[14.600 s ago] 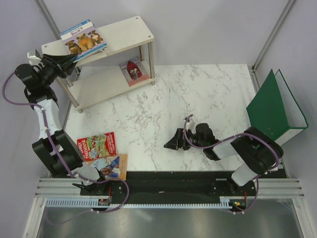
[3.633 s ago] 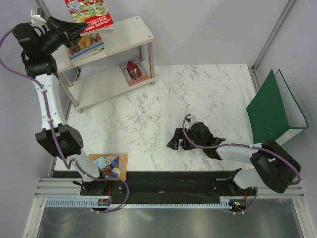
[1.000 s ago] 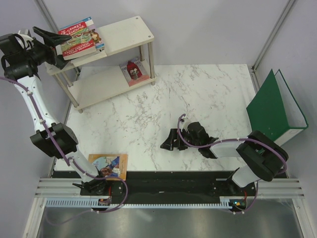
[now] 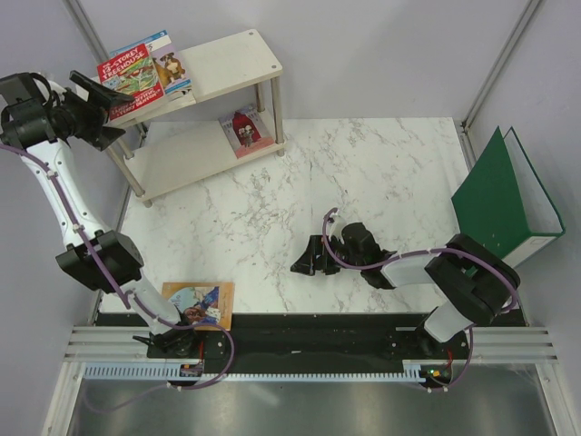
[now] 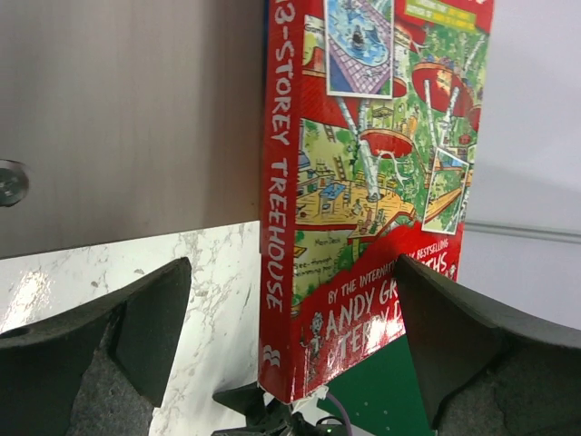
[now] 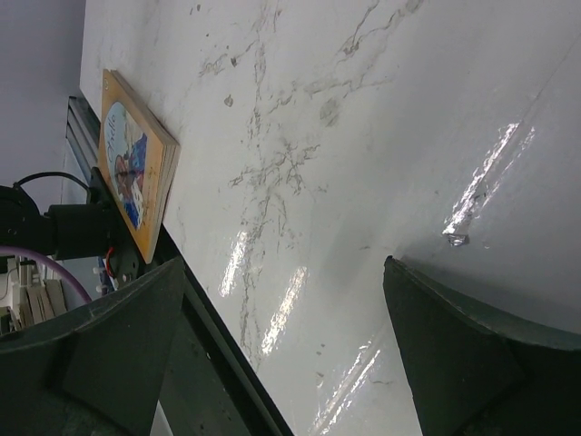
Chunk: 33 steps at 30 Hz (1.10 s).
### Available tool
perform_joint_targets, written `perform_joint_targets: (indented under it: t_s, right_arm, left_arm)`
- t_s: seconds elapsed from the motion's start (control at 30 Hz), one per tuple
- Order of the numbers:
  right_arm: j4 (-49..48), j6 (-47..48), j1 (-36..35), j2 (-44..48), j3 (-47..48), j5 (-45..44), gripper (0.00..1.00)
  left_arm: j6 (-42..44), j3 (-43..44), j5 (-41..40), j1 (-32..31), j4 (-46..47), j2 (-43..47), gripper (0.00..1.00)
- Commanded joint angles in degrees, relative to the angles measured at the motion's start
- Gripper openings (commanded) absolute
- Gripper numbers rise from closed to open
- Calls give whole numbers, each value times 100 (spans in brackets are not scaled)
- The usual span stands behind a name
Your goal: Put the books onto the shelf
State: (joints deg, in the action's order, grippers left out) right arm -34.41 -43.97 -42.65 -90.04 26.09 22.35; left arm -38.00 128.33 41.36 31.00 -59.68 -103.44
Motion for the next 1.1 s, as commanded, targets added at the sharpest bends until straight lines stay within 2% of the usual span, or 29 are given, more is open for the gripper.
perform_joint_targets:
  t_s: [0.0, 0.3, 0.5, 0.6, 0.63, 0.73, 0.83, 1.0, 1.07]
  right_arm:
    - [436, -7, -41, -251, -42, 15, 98]
    - [304, -59, -41, -391, -33, 121, 98]
    - [269, -60, -41, -418, -33, 173, 98]
    - [251, -60, -41, -427, -33, 182, 98]
    - [242, -60, -41, -427, -33, 200, 98]
    - [251, -68, -50, -453, -25, 200, 98]
    - [242, -68, -50, -479, -16, 208, 98]
    - [190, -95, -41, -541, 2, 261, 98]
    - [189, -103, -50, -550, 2, 270, 98]
  left_arm:
    - [240, -115, -365, 72, -62, 306, 99]
    - [-76, -932, -305, 151, 764, 1027, 99]
    - [-357, -1126, -120, 195, 1239, 1265, 95]
    - [-392, -1109, -137, 213, 1310, 1212, 84]
    - [-393, -1109, -120, 204, 1345, 1195, 75]
    - [-375, -1109, -164, 213, 1380, 1142, 56]
    - [-340, -1126, -225, 213, 1406, 1142, 55]
    - [-392, -1117, -322, 204, 1538, 1151, 37]
    - [-445, -1074, -261, 204, 1626, 1098, 36]
